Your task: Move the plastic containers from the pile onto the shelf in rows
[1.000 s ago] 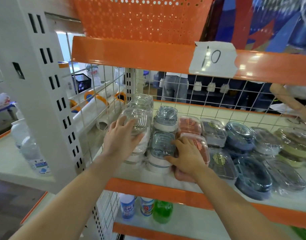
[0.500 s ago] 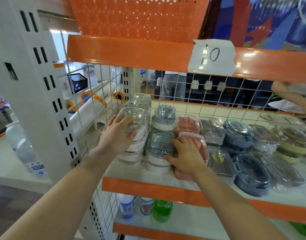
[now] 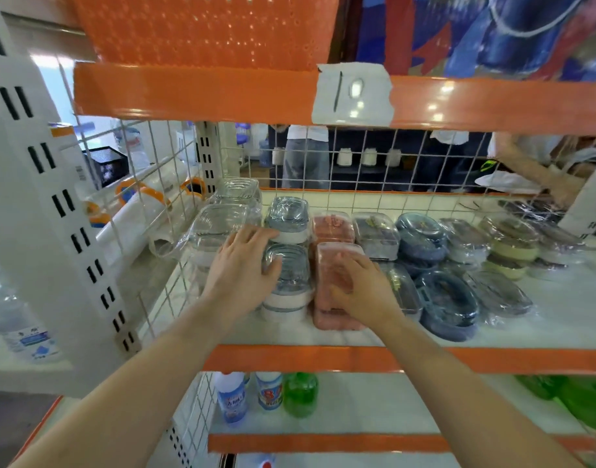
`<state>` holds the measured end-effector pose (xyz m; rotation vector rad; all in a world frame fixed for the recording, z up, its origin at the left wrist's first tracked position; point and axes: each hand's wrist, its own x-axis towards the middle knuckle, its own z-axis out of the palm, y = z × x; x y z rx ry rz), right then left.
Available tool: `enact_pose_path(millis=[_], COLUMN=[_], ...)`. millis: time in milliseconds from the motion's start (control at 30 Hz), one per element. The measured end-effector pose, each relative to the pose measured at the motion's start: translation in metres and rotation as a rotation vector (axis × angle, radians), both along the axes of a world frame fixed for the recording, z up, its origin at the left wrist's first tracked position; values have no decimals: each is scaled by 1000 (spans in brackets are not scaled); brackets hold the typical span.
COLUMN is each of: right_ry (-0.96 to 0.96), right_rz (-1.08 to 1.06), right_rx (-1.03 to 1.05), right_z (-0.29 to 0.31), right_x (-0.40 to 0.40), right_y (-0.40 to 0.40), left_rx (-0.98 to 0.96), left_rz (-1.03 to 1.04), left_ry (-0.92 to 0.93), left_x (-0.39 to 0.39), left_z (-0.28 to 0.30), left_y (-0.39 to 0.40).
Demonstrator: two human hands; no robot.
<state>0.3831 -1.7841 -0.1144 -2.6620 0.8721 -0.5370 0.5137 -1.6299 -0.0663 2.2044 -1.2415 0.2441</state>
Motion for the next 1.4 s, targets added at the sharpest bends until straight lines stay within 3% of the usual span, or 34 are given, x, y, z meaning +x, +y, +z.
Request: enact_pose_path(millis=[133,367,733,967,1133,1400], right_ry=[6,-21,53,101,104,90], right_rz=[-117,-295,-373,-390,-383,-355], right_rx=[65,161,151,179,241,324], right_z=[-7,-21,-19,-24,-28,-35], right_x=[-40,-114,-209,-252,-252,-237], right_y=[-11,-39,-116,-164,-180,-192], left_rx=[-9,150,263,328,380,456], left_rz=[-81,-214,-370,-318,-170,-154], left_ry=[47,62,89,94,74,137], left_x=[-21,-64,-149,-191,-190,-182], left_z=[-9,-27,-41,-54,-62,-77], left_y=[-22,-67,-159,-197,-203,-204])
